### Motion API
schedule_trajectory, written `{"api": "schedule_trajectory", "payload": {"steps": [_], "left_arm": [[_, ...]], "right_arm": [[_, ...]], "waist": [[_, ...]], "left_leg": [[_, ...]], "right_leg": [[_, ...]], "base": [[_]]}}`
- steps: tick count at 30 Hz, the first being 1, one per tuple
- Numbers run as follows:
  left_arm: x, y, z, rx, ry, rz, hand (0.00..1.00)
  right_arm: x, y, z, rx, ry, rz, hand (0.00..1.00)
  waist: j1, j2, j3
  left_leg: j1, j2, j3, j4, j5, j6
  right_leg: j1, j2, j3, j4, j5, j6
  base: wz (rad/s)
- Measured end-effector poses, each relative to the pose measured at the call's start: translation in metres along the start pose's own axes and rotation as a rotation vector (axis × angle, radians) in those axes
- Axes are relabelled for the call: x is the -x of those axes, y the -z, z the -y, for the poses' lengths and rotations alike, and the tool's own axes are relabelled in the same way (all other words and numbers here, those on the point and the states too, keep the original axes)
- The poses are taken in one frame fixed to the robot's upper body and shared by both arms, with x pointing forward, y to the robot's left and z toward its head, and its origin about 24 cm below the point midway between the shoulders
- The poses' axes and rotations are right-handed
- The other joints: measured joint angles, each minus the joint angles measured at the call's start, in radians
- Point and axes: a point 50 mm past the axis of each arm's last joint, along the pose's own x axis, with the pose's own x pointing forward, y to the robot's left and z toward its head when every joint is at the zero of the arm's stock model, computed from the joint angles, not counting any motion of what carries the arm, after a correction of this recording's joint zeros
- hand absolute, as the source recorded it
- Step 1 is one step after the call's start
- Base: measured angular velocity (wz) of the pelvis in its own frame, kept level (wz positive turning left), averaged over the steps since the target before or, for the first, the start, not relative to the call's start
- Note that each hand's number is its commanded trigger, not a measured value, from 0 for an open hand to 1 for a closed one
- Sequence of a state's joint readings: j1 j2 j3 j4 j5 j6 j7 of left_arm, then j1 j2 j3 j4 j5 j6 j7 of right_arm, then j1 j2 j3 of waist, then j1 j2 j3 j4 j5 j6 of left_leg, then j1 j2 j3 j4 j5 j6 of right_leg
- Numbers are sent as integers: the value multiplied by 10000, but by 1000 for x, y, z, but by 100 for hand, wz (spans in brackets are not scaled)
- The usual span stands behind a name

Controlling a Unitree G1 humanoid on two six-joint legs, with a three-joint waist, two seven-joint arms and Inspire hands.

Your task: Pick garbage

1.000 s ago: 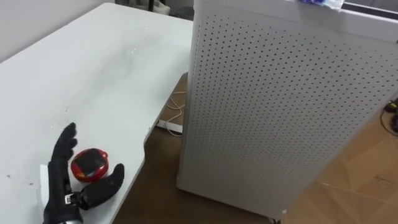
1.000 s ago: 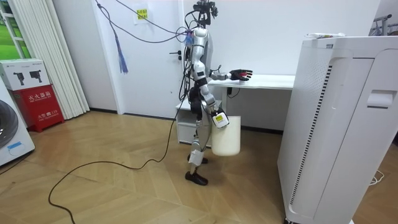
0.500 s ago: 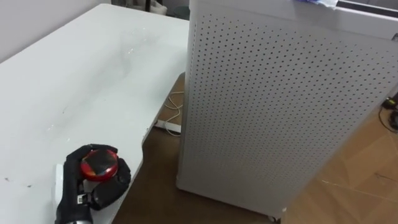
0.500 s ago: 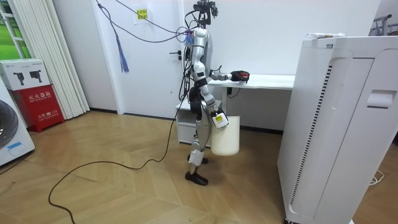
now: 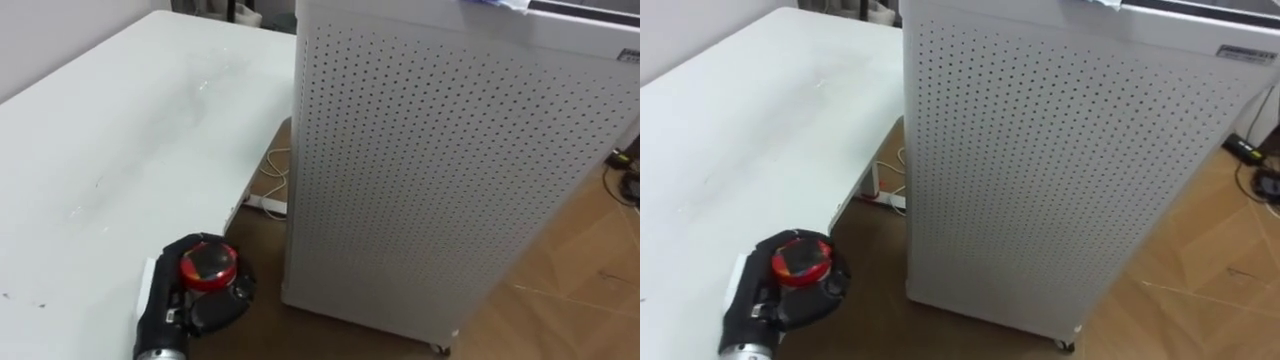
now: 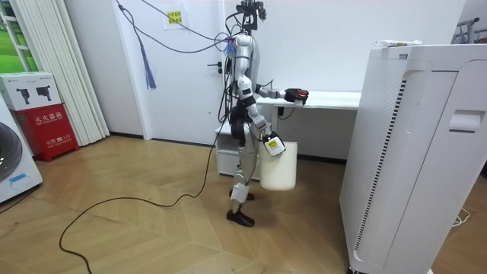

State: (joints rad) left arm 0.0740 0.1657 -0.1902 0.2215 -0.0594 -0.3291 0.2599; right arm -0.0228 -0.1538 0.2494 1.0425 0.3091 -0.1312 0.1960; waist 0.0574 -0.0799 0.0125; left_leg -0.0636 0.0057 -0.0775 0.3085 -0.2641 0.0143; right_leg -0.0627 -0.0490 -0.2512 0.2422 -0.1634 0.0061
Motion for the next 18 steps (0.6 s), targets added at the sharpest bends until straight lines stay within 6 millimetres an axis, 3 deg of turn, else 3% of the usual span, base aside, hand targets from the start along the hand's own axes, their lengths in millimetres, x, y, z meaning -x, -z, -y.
{"api": "schedule_trajectory", "payload": {"steps": [8, 18], "left_arm": [[-5, -34, 31, 584, 1868, 1399, 100], [-1, -26, 48, 463, 3434, 762, 100]], "right_arm": [[-8, -50, -8, 335, -1, 1755, 100], [-11, -88, -11, 568, 54, 2884, 100]], "waist": [[-398, 114, 76], [-785, 305, 170]], "left_leg": [[-231, -5, 311, 82, 10, 18], [-524, 37, 812, 116, 19, 33]], "right_leg": [[-434, -6, 308, 244, 20, 5], [-1046, -24, 718, 531, 32, 4]], "base": [[-11], [-15]]}}
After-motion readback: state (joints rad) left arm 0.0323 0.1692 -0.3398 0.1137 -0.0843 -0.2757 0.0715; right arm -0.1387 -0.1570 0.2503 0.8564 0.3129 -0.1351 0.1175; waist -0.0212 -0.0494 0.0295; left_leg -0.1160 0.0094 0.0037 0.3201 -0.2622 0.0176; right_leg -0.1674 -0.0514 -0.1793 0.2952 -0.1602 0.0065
